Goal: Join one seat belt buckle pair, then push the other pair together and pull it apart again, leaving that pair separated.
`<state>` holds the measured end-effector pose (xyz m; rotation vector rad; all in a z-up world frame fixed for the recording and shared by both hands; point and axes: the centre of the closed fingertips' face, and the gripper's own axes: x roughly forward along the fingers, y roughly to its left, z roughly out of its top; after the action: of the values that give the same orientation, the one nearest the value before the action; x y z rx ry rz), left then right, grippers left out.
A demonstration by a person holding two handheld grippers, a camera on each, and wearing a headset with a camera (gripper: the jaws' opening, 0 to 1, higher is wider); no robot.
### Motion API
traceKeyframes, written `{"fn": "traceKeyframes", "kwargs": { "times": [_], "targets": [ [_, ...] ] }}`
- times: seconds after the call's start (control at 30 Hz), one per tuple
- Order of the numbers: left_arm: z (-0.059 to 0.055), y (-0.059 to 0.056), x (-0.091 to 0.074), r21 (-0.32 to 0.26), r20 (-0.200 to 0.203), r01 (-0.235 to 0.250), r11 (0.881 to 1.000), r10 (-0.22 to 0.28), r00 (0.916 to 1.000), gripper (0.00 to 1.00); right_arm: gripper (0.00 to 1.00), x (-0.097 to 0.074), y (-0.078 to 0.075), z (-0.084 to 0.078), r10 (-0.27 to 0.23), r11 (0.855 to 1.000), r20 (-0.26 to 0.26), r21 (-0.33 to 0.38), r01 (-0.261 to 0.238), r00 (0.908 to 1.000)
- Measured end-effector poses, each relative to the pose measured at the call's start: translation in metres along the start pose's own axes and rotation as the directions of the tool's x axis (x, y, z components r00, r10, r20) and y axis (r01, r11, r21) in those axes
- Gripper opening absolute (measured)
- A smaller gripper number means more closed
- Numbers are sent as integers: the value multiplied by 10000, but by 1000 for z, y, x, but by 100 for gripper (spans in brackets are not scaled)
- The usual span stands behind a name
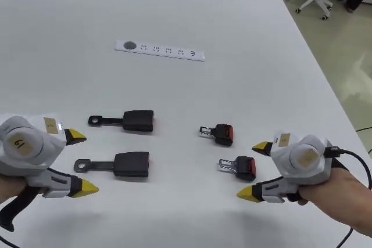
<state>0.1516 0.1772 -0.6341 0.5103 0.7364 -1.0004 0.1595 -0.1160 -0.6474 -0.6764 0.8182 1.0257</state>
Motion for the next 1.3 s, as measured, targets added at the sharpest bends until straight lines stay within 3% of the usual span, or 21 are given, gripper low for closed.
{"fn": "traceKeyframes", "kwargs": {
  "times": [0.1, 0.27, 0.4, 0.47, 0.67, 1.0, 1.2, 1.3],
  "targets": [
    [3, 2, 10, 457, -144, 54, 9989, -47, 9999, 60, 60, 2, 0, -1, 207, 9998, -115, -54, -208, 9997],
    [6, 5, 28, 596, -263, 413, 9974, -398, 9989, 59, 58, 7, -5, -6, 352, 9991, -269, -210, -357, 9990],
    [13, 1, 38, 708, -338, 714, 9949, -691, 9970, 56, 57, 7, -8, -6, 449, 9985, -360, -288, -459, 9983],
    [12, 0, 41, 687, -484, 885, 9937, -853, 9952, 54, 57, 8, -11, -9, 501, 9981, -445, -339, -516, 9978],
    [5, -3, 48, 922, -898, 1287, 9874, -1205, 9886, 48, 49, 13, -18, -19, 813, 9948, -705, -554, -853, 9942],
    [14, -7, 58, 1313, -1168, 1673, 9771, -1524, 9814, 45, 45, 23, -22, -31, 1242, 9867, -1132, -908, -1347, 9858],
    [19, -14, 63, 1500, -1318, 2091, 9663, -1901, 9729, 40, 42, 31, -28, -34, 1418, 9854, -1155, -781, -1513, 9831],
    [17, -13, 67, 1572, -1435, 2106, 9648, -1887, 9715, 39, 42, 33, -27, -33, 1500, 9828, -1219, -900, -1614, 9811]
  ]
}}
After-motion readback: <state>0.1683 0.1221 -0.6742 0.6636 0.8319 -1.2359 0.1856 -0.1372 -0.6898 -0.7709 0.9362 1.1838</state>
